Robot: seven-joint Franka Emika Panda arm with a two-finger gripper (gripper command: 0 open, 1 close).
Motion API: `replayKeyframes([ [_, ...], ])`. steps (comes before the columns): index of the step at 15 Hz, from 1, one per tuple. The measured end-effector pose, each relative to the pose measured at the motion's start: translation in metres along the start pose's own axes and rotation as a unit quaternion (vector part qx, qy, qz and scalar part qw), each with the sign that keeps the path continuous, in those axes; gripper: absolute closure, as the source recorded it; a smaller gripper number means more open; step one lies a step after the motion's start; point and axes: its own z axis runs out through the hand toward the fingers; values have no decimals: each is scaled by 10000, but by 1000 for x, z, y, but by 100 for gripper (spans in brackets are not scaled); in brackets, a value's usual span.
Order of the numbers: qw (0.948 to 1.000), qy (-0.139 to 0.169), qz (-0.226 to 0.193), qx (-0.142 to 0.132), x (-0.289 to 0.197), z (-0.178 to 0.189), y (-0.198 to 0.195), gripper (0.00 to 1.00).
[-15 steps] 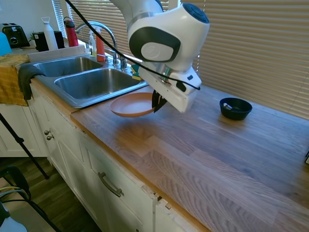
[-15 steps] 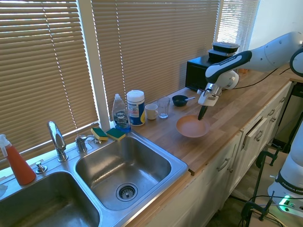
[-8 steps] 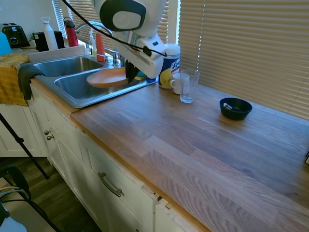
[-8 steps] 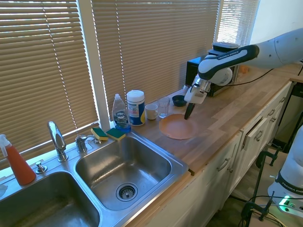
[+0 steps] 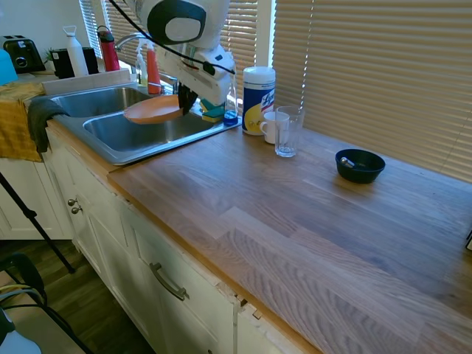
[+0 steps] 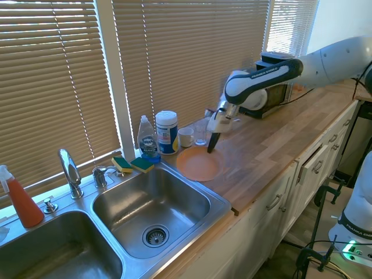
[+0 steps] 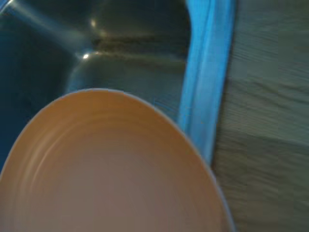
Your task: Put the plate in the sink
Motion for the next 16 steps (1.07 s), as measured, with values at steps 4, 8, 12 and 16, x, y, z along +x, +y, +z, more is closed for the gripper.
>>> replayKeyframes([
  [4,9986,-19,-502,-164,-9,65,-81,100],
  [8,9947,113,-878,-519,-15,121,-136,100],
  [12,9898,-132,-1196,-762,-15,167,-172,100],
  [16,9898,-228,-1155,-801,-5,179,-184,100],
])
